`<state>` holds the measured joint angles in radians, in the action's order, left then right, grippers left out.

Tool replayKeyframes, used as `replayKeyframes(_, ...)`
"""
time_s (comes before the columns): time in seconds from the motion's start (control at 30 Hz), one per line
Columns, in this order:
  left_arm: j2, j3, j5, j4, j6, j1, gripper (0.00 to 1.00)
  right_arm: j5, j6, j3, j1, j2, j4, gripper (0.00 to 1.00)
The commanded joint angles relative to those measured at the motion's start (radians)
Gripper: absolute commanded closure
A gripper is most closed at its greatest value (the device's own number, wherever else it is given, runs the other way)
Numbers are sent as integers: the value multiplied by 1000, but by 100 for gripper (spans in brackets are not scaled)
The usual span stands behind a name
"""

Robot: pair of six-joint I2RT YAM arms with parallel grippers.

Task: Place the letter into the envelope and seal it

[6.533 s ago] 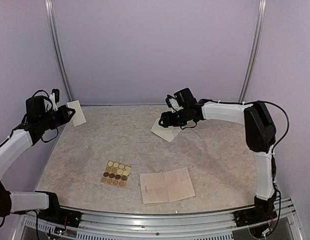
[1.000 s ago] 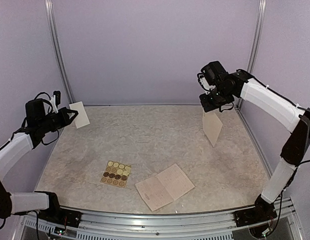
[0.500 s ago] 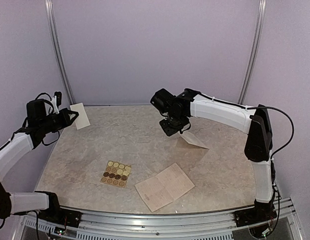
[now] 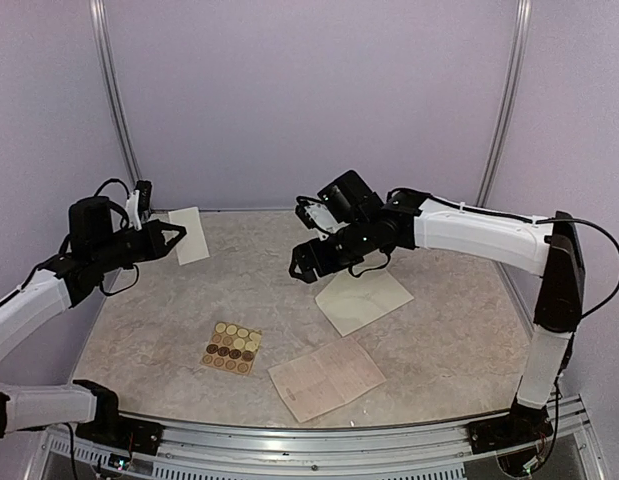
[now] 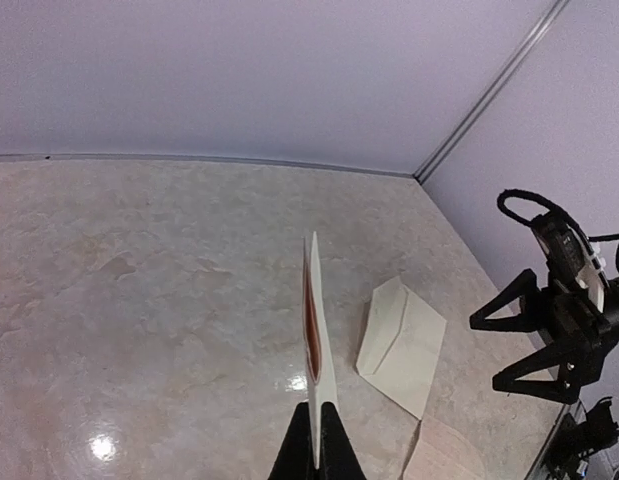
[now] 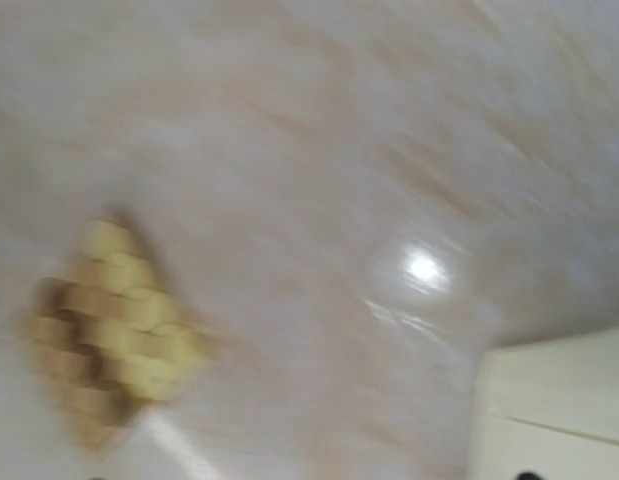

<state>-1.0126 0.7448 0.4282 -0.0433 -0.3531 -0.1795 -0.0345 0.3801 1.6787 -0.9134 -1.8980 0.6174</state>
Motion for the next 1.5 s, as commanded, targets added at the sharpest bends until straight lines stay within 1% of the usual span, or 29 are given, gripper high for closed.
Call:
replayKeyframes(0.0, 71, 1, -48, 87, -121, -195, 100, -222, 13, -149, 2, 188, -280, 12)
replayKeyframes(0.1, 115, -9, -106, 173, -198, -347, 100, -325, 54, -273, 2, 279, -442, 10)
replayKeyframes(0.17, 136, -13, -135, 221, -233, -441, 100, -405, 110, -355, 1, 323, -595, 9)
replayKeyframes(0.27, 140, 13, -191, 224, -225, -575, 100, -485, 169, -432, -5, 374, -727, 9)
replayKeyframes(0.4, 134, 32, -274, 215, -221, -699, 100, -597, 195, -476, -19, 410, -835, 9)
replayKeyframes(0.5, 137, 11, -337, 270, -243, -765, 100, -643, 200, -482, -42, 414, -867, 10)
replayKeyframes(0.57, 132, -1, -362, 316, -257, -796, 100, -640, 207, -486, -58, 406, -874, 12)
replayKeyframes(0.63, 121, -8, -390, 353, -262, -825, 100, -653, 229, -497, -70, 395, -903, 16)
replayKeyframes(0.67, 113, -8, -400, 363, -264, -832, 100, -659, 243, -506, -76, 391, -926, 20)
replayKeyframes(0.73, 98, -9, -410, 376, -269, -843, 100, -668, 273, -521, -86, 384, -974, 35)
replayKeyframes(0.77, 91, -9, -412, 381, -271, -848, 100, -672, 281, -525, -91, 381, -994, 43)
replayKeyframes(0.87, 80, -13, -413, 385, -277, -853, 100, -673, 303, -541, -96, 384, -1049, 77)
replayKeyframes(0.93, 78, -13, -412, 375, -277, -854, 100, -667, 301, -544, -96, 388, -1052, 95)
replayKeyframes(0.97, 78, -13, -412, 368, -277, -854, 100, -664, 297, -542, -96, 388, -1042, 100)
replayKeyframes(1.0, 80, -12, -411, 359, -277, -854, 100, -662, 288, -538, -95, 389, -1029, 100)
replayKeyframes(1.03, 81, -10, -408, 350, -275, -854, 98, -660, 277, -536, -95, 391, -1014, 100)
replayKeyframes(1.07, 84, -3, -405, 331, -270, -854, 90, -659, 261, -531, -96, 393, -993, 100)
replayKeyframes(1.13, 88, 20, -418, 263, -258, -854, 67, -634, 206, -505, -95, 399, -883, 100)
replayKeyframes(1.17, 100, 30, -425, 223, -252, -854, 59, -609, 167, -485, -94, 402, -805, 100)
replayKeyframes(1.23, 122, 42, -458, 149, -241, -853, 47, -568, 98, -445, -90, 404, -654, 100)
replayKeyframes(1.3, 150, 54, -454, 96, -233, -846, 40, -566, 54, -426, -85, 409, -552, 100)
replayKeyframes(1.33, 157, 60, -446, 72, -233, -843, 39, -576, 36, -420, -84, 411, -517, 100)
replayKeyframes(1.47, 161, 71, -400, 15, -241, -841, 38, -658, 2, -406, -84, 411, -438, 100)
